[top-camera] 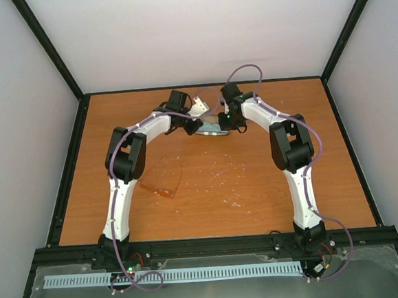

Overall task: Organize the sunglasses
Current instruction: Place the glasses cleaning cloth in the sunglasses case.

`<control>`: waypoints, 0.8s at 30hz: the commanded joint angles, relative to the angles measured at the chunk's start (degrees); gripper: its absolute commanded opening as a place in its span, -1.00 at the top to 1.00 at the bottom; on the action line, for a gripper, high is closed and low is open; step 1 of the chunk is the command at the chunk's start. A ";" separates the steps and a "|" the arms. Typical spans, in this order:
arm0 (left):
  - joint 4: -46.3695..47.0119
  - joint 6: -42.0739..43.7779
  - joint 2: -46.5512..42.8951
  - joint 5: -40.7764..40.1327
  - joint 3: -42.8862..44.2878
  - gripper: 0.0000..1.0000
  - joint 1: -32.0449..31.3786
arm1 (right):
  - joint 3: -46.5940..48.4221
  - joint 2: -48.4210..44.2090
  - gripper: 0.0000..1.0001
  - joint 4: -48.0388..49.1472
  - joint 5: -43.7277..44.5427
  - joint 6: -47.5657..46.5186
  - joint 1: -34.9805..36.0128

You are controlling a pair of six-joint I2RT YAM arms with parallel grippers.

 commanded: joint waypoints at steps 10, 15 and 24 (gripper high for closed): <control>-0.43 1.42 2.03 0.53 5.65 0.99 1.96 | 1.38 -0.19 0.95 3.61 3.95 0.48 -0.59; -0.57 0.86 2.15 0.40 5.54 0.99 2.13 | 2.82 0.98 0.94 3.51 3.60 0.64 -0.64; 0.22 -0.54 1.76 0.31 5.57 0.99 2.43 | 3.77 1.27 0.94 4.11 5.32 0.54 -0.60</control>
